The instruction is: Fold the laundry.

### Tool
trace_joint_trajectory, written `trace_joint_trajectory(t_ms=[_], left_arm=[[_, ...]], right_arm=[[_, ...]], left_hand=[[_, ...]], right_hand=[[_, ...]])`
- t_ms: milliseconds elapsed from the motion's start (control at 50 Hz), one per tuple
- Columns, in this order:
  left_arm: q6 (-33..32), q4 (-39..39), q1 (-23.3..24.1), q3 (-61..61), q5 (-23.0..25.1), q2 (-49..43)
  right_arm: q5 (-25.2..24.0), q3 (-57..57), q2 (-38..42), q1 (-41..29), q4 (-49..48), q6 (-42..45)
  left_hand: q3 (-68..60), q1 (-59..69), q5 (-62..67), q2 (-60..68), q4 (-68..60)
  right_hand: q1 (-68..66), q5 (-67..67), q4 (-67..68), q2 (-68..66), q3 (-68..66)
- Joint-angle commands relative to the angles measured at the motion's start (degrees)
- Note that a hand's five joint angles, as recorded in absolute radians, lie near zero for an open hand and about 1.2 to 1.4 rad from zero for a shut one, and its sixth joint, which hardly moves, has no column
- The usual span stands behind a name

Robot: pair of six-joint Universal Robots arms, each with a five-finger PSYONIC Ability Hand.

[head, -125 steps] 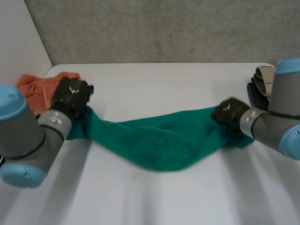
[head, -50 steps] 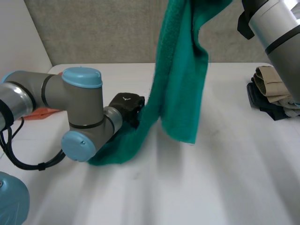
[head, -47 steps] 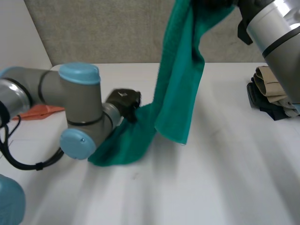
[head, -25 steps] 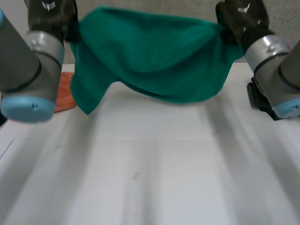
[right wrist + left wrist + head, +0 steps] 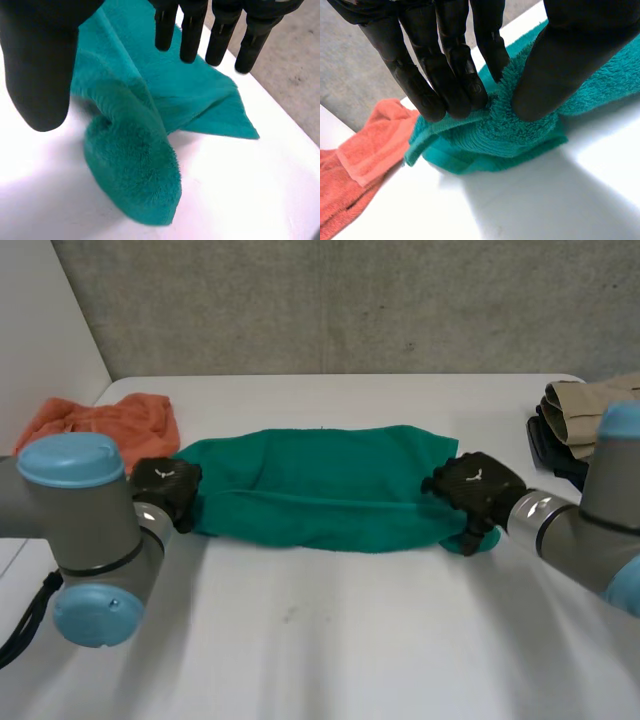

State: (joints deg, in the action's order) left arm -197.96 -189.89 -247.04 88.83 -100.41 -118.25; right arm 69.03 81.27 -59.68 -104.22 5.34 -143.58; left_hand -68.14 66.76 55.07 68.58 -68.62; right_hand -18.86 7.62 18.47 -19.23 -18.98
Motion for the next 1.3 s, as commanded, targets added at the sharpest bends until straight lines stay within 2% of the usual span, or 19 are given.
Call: trace_joint_trajectory(t_ms=[20,60,120,160,340,460,580,700,820,880,960,980,1020,1100,1160,1220,1300], left_arm=[[0.82,-0.31,0.07,1.96,0.65,3.55],[0.82,-0.4,-0.02,2.22,1.01,3.64],[0.47,-0.31,-0.1,2.31,1.09,3.73],[0.39,-0.31,-0.19,2.4,1.09,4.17],[0.38,-0.05,-1.95,3.19,3.37,6.81],[0.38,0.57,-2.74,3.54,4.96,7.25],[0.38,0.83,-3.0,4.15,5.4,8.04],[0.3,0.83,-3.71,4.77,5.93,9.44],[-0.84,0.92,-4.41,5.04,6.81,10.06],[-1.72,1.01,-4.59,5.39,7.33,10.24],[-2.43,1.1,-4.59,5.65,8.04,10.32],[-2.69,1.27,-4.59,5.74,8.3,10.32],[-2.95,1.62,-4.59,5.65,8.48,10.32],[-4.18,3.73,-4.68,5.65,8.92,10.85],[-5.85,6.54,-4.59,5.56,9.88,11.73],[-7.87,10.23,-4.32,5.56,11.02,12.87],[-11.56,15.85,-3.97,4.95,11.99,12.87]], right_arm=[[6.72,-6.64,-5.1,0.33,11.44,-14.08],[10.41,-10.42,-4.48,0.33,14.69,-19.0],[12.53,-16.48,-2.03,0.86,19.08,-23.75],[12.18,-19.91,0.16,1.29,21.89,-25.42],[7.45,-41.87,16.59,3.14,41.39,-28.33],[5.94,-49.71,23.46,2.18,44.67,-26.84],[5.77,-49.64,24.43,0.51,44.41,-26.22],[7.78,-48.58,24.78,-0.81,42.22,-25.61],[9.37,-48.84,26.01,-1.51,42.3,-23.68],[9.37,-48.58,25.84,-1.87,43.09,-22.8],[9.02,-48.58,25.05,-1.87,45.46,-22.36],[8.76,-48.58,24.18,-1.69,46.51,-22.01],[8.67,-48.4,22.68,-1.43,47.39,-21.65],[7.97,-46.48,17.76,0.06,48.19,-20.6],[5.95,-43.31,13.63,0.59,48.36,-17.01],[3.92,-38.31,10.64,1.21,49.41,-8.23],[5.58,-29.71,7.57,1.39,50.82,10.19]], left_hand=[[-11.86,13.24,14.93,11.42,-11.38],[-11.86,13.24,14.93,11.42,-11.38],[-11.86,13.24,14.93,11.42,-11.38],[-11.86,13.24,14.93,11.42,-11.38],[-11.86,13.24,14.93,11.42,-11.38],[-11.86,13.24,14.93,11.42,-11.38],[-11.86,13.24,14.93,11.42,-11.38],[-11.86,13.24,14.93,11.42,-11.38],[-11.86,13.24,14.93,11.42,-11.38],[-11.86,13.24,14.93,11.42,-11.38],[-11.86,13.24,14.93,11.42,-11.38],[-11.86,13.24,14.93,11.42,-11.38],[-11.86,13.24,14.93,11.42,-11.38],[-11.86,13.24,14.93,11.42,-11.38],[-11.86,13.24,14.93,11.42,-11.38],[-11.86,13.24,14.93,11.42,-11.38],[-11.86,13.24,14.93,11.42,-11.38]], right_hand=[[8.86,-7.62,-8.47,9.23,8.98],[8.86,-7.62,-8.47,9.23,8.98],[8.86,-7.62,-8.47,9.23,8.98],[8.86,-7.62,-8.47,9.23,8.98],[-18.34,19.58,18.73,-17.97,-18.21],[-21.76,23.0,22.14,-21.38,-21.63],[-20.42,21.66,20.81,-20.05,-20.29],[-10.33,11.57,10.72,-9.96,-10.21],[-11.66,12.9,12.05,-11.29,-11.53],[-17.86,19.1,18.25,-17.49,-17.74],[-34.5,35.74,34.89,-34.13,-34.38],[-49.03,50.27,49.42,-48.66,-48.9],[-58.88,60.12,59.27,-58.51,-58.76],[-61.14,62.38,61.53,-60.77,-61.02],[-61.14,62.38,61.53,-60.77,-61.02],[-61.14,62.38,61.53,-60.77,-61.02],[-61.14,62.38,61.53,-60.77,-61.02]])
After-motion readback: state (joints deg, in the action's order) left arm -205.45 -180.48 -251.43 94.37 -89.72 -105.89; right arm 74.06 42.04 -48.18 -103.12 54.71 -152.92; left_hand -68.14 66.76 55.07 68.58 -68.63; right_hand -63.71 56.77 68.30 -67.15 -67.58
